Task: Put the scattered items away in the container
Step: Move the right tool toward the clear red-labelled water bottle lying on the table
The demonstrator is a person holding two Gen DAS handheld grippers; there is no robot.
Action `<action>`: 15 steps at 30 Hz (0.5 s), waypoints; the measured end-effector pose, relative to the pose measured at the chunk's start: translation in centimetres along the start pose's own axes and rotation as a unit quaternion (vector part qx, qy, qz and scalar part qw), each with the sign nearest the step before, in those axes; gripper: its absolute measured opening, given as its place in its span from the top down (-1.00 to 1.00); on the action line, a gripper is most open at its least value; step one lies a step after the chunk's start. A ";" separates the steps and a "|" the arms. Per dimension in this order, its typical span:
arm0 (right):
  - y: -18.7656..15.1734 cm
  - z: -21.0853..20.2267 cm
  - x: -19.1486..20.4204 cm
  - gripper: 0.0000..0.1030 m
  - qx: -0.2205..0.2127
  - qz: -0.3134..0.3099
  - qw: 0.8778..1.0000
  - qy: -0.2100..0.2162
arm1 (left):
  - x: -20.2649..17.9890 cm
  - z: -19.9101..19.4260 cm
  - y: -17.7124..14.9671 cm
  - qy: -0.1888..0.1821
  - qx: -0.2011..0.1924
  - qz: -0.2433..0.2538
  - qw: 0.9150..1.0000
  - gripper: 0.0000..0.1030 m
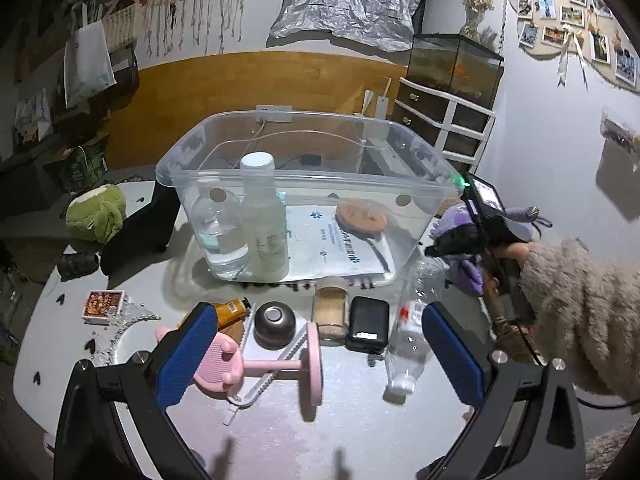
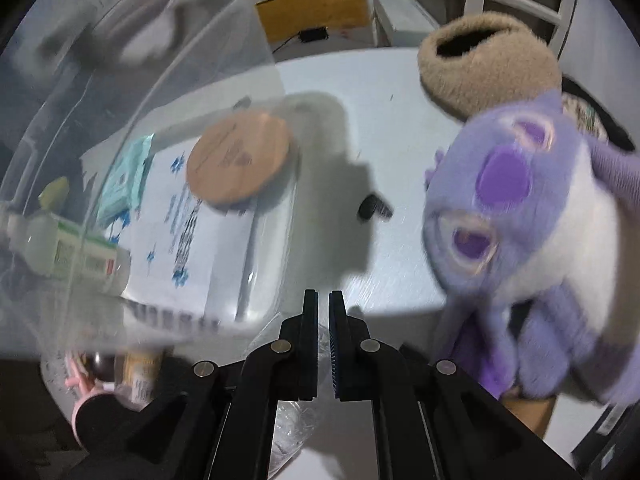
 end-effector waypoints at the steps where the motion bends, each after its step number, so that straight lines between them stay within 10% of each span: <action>1: -0.8 -0.2 0.1 0.88 0.000 0.001 1.000 0.003 | 0.0 0.2 -0.1 0.003 0.002 0.008 1.000 -0.99; 15: -11.4 -4.3 -1.2 0.88 -0.017 0.051 0.999 0.009 | -5.0 4.7 -5.0 -0.120 0.113 0.075 0.983 -0.67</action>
Point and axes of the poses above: each gripper's, at about its wrist camera, not at the fingertips, and z roughly the way its jaws point, x to its left, y to its top, the point moved 6 cm from there along z, roughly the way its jaws point, and after that the axes turned 6 degrees about z, right-handed, at the moved point
